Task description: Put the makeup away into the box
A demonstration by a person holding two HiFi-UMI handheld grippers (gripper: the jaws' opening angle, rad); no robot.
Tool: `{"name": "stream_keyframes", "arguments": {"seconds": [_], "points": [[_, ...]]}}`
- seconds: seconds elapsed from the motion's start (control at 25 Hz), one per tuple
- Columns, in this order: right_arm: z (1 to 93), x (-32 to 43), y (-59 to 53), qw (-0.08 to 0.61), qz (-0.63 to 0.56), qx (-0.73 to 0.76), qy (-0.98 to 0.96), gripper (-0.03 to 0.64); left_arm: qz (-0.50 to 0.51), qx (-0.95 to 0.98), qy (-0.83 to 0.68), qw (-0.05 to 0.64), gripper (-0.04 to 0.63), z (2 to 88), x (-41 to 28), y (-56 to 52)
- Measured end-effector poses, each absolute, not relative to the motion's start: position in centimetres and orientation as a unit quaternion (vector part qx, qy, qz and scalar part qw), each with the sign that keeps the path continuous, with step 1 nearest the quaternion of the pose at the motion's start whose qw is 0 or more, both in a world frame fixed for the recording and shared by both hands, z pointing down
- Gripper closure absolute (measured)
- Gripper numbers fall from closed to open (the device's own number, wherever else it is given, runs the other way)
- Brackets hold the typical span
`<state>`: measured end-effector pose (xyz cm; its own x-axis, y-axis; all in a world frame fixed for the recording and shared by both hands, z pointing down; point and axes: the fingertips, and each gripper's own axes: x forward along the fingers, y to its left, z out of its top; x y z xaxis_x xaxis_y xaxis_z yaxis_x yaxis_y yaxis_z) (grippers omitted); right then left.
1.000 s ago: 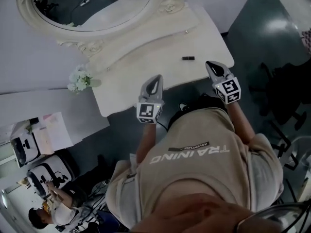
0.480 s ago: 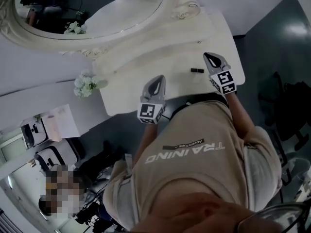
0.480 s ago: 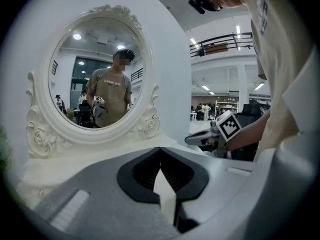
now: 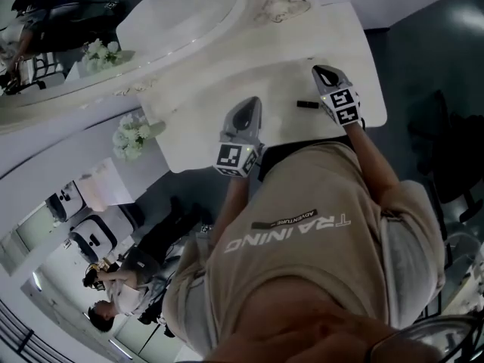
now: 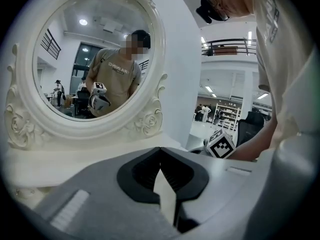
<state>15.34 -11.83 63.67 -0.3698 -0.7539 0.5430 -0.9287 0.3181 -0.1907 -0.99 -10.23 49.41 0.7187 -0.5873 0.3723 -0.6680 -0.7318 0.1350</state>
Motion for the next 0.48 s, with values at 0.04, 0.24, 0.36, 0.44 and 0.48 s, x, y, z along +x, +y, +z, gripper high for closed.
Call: {"name": "stream_keyframes", "arguments": {"seconds": [0.04, 0.24, 0.36, 0.44, 0.48], "points": [[64.4, 15.4, -12.0, 0.183, 0.256, 0.533, -0.785, 0.564, 0.152, 0.919, -0.338, 0.131, 0.588, 49.5, -1.0, -10.5], [66.8, 15.6, -13.8, 0.199, 0.28, 0.563, -0.752, 0.478, 0.142, 0.928, -0.317, 0.133, 0.589, 50.1, -2.3, -11.1], [67.2, 15.1, -14.3, 0.208, 0.294, 0.573, -0.736, 0.469, 0.136, 0.933, -0.301, 0.143, 0.588, 50.5, -3.4, -11.0], [67.2, 15.1, -14.8, 0.216, 0.292, 0.587, -0.724, 0.469, 0.132, 0.936, -0.291, 0.147, 0.588, 50.6, -4.0, -11.1], [67.2, 15.1, -15.2, 0.22, 0.291, 0.594, -0.717, 0.469, 0.129, 0.937, -0.287, 0.148, 0.589, 50.6, -4.5, -11.3]]}}
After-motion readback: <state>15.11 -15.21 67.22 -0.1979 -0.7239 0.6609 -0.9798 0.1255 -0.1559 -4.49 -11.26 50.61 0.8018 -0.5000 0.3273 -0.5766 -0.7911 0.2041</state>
